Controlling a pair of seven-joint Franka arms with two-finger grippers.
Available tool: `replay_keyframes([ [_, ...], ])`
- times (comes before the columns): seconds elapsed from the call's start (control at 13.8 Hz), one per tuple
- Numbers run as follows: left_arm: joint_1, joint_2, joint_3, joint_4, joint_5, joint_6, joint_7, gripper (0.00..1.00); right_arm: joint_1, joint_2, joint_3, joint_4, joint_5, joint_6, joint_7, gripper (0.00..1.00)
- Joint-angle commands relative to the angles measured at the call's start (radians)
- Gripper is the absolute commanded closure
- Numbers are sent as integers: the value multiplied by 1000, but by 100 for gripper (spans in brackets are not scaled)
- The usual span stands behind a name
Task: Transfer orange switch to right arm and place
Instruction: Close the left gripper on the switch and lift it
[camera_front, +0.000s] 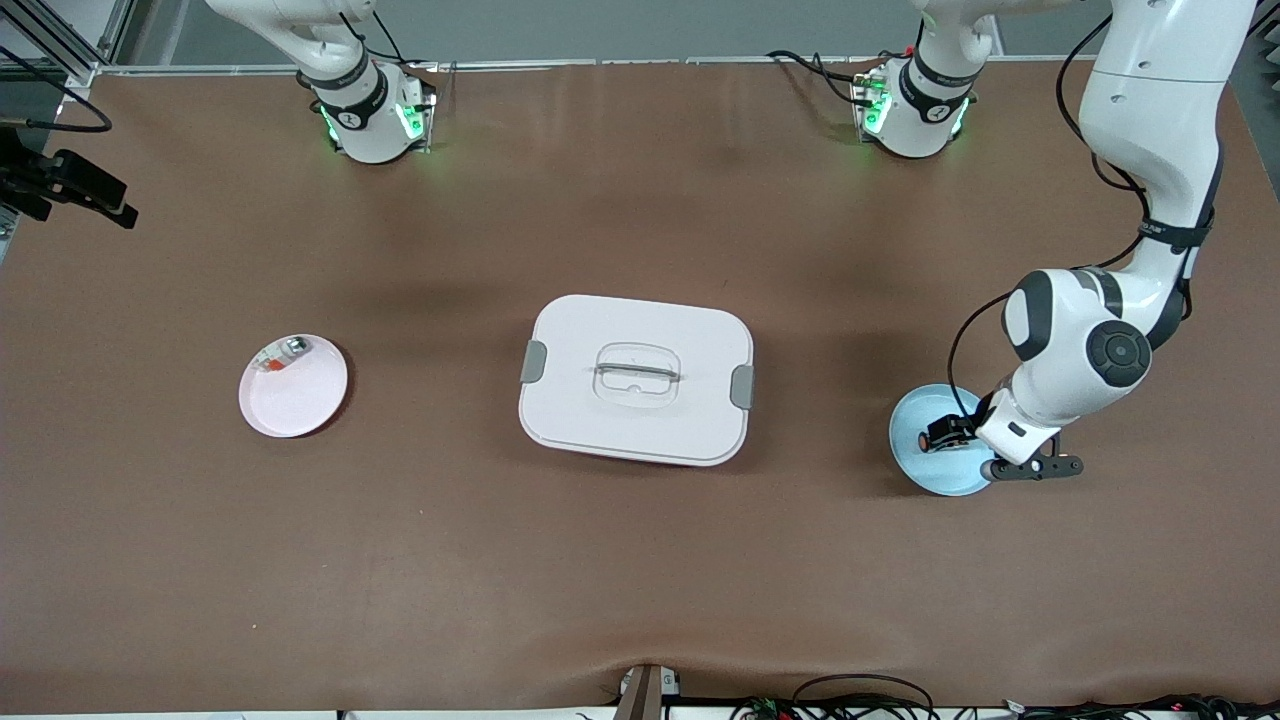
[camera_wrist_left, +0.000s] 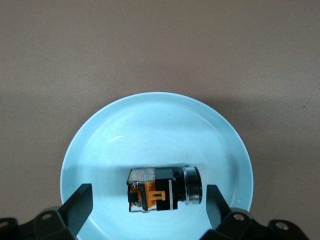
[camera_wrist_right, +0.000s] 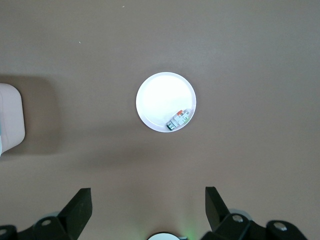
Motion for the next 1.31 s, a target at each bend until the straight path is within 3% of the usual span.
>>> replay_keyframes([
  [0.0, -4, 27, 0, 5, 4, 31, 6, 0, -5, 21, 9, 37, -11, -16, 10, 0],
  [0.44, -7, 56, -4, 7, 4, 52, 5, 0, -5, 21, 7, 40, -12, -16, 10, 0],
  [0.51, -7, 56, -4, 5, 4, 52, 5, 5, -5, 21, 9, 40, -11, -16, 10, 0],
  [0.58, -7, 62, -4, 5, 4, 52, 5, 15, -5, 23, 9, 40, -11, -16, 12, 0],
  [0.87, -16, 43, -11, 7, 4, 41, -8, 76, -7, 23, 7, 42, -11, -16, 10, 0],
  [1.02, -28, 14, -11, 8, 4, 1, -8, 100, -5, 23, 9, 42, -9, -16, 12, 0],
  [1.24, -33, -58, -13, 17, 1, -89, -9, 100, -5, 23, 9, 42, -9, -16, 12, 0],
])
